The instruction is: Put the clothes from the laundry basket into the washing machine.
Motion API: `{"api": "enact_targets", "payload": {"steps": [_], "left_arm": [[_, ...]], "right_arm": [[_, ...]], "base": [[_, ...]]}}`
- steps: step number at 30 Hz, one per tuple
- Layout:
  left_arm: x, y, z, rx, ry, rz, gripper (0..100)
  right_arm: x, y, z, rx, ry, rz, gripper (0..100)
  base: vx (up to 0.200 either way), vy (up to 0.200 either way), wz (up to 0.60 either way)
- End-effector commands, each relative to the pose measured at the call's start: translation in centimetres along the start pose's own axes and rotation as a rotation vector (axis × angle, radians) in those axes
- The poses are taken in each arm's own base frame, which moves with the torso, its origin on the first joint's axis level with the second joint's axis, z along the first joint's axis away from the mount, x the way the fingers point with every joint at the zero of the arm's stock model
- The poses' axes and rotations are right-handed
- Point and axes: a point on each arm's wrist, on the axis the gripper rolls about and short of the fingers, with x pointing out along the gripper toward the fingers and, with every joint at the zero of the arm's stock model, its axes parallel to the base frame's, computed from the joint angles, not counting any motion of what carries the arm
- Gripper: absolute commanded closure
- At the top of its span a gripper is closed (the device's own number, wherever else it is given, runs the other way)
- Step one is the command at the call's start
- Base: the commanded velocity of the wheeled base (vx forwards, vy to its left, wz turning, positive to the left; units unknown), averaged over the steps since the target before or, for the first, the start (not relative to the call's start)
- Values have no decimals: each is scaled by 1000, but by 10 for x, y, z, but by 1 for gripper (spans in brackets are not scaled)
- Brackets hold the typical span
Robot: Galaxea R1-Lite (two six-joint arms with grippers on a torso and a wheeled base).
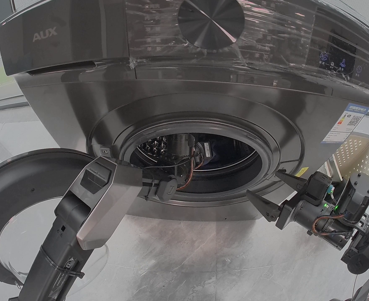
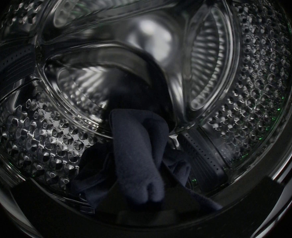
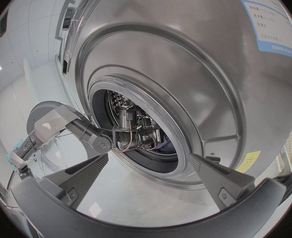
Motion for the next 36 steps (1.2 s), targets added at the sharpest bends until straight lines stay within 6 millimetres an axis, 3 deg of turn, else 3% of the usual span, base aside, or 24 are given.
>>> {"api": "enact_targets", "payload": {"steps": [1, 6, 7, 19, 27, 31, 36], "left_arm": [[4, 10, -8, 1, 7, 19, 100], [4, 9, -6, 0, 4, 17, 100], [4, 8, -6, -1, 5, 15, 0], [-3, -15, -10, -28, 55, 8, 0], [-27, -29, 13, -15, 78, -5, 0], [-40, -22, -1, 36, 182, 5, 0], [-35, -13, -20, 61, 213, 20, 0]], "right_arm": [[1, 0, -1, 0, 4, 1, 0], [0, 0, -1, 0, 6, 0, 0], [0, 0, -1, 0, 6, 0, 0], [0, -1, 1, 0, -5, -4, 0], [0, -1, 1, 0, -7, -4, 0], [0, 0, 2, 0, -10, -2, 0], [0, 1, 3, 0, -14, 1, 0]], "base": [[0, 0, 0], [0, 0, 0], [0, 0, 0], [0, 0, 0], [0, 0, 0], [0, 0, 0], [0, 0, 0]]}}
